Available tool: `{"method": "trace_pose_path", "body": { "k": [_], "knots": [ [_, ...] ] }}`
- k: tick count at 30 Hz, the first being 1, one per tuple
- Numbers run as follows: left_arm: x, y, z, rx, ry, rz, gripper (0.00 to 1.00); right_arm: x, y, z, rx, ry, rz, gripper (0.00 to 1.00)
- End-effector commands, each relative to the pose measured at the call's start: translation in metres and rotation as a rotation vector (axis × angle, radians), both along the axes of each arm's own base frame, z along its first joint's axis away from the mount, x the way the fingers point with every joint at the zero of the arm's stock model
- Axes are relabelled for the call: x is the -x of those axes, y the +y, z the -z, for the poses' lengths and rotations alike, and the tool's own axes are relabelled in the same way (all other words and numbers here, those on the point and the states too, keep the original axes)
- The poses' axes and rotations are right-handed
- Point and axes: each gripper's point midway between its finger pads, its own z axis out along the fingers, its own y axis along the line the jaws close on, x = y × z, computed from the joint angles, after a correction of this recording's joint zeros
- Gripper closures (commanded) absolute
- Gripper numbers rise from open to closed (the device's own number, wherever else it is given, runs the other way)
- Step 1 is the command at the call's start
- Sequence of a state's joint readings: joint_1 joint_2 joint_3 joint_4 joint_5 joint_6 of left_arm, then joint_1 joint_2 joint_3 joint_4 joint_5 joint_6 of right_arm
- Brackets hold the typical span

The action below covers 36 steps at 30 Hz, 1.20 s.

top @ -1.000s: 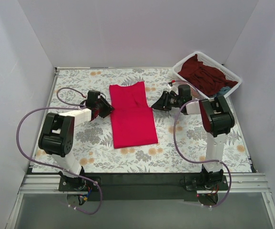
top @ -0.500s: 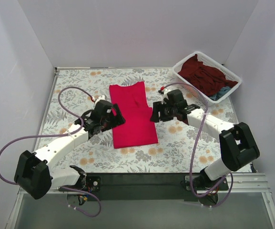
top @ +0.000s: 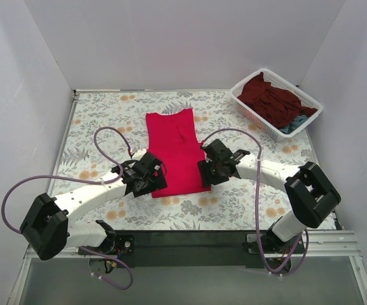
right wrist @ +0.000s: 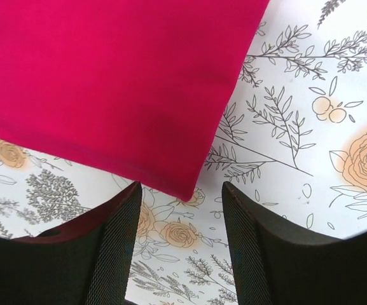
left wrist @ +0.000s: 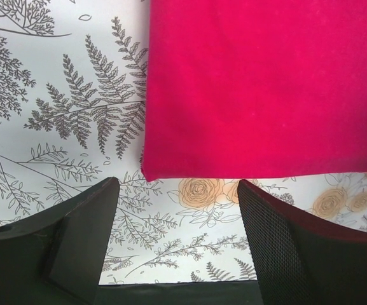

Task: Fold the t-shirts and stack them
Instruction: Fold the tshirt

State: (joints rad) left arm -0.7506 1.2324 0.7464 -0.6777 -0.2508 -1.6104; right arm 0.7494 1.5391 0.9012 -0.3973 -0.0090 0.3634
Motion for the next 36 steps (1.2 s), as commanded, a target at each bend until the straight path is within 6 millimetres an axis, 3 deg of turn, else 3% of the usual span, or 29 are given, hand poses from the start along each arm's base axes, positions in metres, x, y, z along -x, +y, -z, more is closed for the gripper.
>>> {"method": "trace_pose_path", "body": {
  "k": [1, 6, 14, 22, 29, 36],
  "knots": [
    [0.001, 0.008, 0.008, -0.038, -0.001, -0.039, 0.26, 0.0, -0.005, 0.008, 0.06, -0.003, 0.032, 0.41],
    [0.005, 0.009, 0.016, -0.04, 0.018, -0.045, 0.27, 0.007, -0.014, 0.031, 0.149, 0.016, 0.037, 0.44],
    [0.013, 0.012, 0.019, -0.031, 0.031, -0.048, 0.27, 0.042, -0.024, 0.063, 0.227, 0.114, -0.001, 0.57],
    [0.013, 0.009, 0.022, -0.026, 0.047, -0.046, 0.27, 0.062, -0.033, 0.072, 0.266, 0.17, -0.021, 0.99],
    [0.012, 0.007, 0.027, -0.034, 0.059, -0.05, 0.29, 0.062, -0.034, 0.07, 0.278, 0.164, -0.034, 0.99],
    [0.007, 0.007, 0.034, -0.066, 0.064, -0.056, 0.46, 0.063, -0.033, 0.07, 0.281, 0.16, -0.046, 0.99]
  ]
}}
